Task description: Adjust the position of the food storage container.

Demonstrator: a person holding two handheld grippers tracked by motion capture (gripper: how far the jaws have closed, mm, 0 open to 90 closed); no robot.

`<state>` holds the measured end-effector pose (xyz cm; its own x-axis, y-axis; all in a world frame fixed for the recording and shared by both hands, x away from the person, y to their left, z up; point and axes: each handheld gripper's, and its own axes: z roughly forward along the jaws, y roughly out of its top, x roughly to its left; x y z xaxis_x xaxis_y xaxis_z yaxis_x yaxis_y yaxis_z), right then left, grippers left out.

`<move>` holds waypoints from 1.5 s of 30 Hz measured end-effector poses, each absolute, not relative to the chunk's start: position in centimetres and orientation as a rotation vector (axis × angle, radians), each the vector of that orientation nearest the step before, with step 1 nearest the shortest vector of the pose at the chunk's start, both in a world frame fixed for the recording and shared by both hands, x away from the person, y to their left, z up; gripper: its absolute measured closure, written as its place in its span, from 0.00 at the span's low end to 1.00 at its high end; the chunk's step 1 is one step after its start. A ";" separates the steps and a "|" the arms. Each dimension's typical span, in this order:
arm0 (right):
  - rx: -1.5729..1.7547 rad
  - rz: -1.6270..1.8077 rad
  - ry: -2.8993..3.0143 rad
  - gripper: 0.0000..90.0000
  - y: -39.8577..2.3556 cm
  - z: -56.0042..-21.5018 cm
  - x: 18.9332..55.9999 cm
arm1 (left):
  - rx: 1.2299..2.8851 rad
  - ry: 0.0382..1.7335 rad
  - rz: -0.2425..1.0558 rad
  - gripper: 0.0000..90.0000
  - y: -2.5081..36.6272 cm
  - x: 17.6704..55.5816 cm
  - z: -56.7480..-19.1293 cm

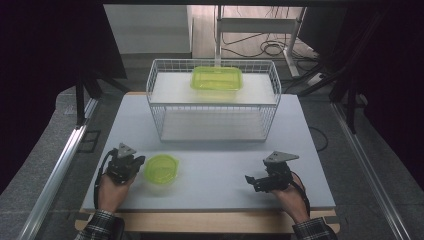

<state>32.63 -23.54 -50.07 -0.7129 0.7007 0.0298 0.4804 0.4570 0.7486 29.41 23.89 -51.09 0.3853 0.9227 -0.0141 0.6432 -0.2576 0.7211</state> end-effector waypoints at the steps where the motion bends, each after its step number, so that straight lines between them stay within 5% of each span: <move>1: 1.013 1.110 2.427 0.07 -23.5 -50.1 32.6 | 2.019 1.336 0.532 1.00 24.1 29.3 -51.4; 11: 1.006 1.103 2.431 0.07 -23.4 -50.2 32.6 | 2.096 1.247 0.368 1.00 23.1 28.8 -52.5; 45: 0.997 1.079 2.455 0.07 -22.9 -50.6 32.6 | 2.243 0.918 0.183 1.00 12.1 29.6 -52.8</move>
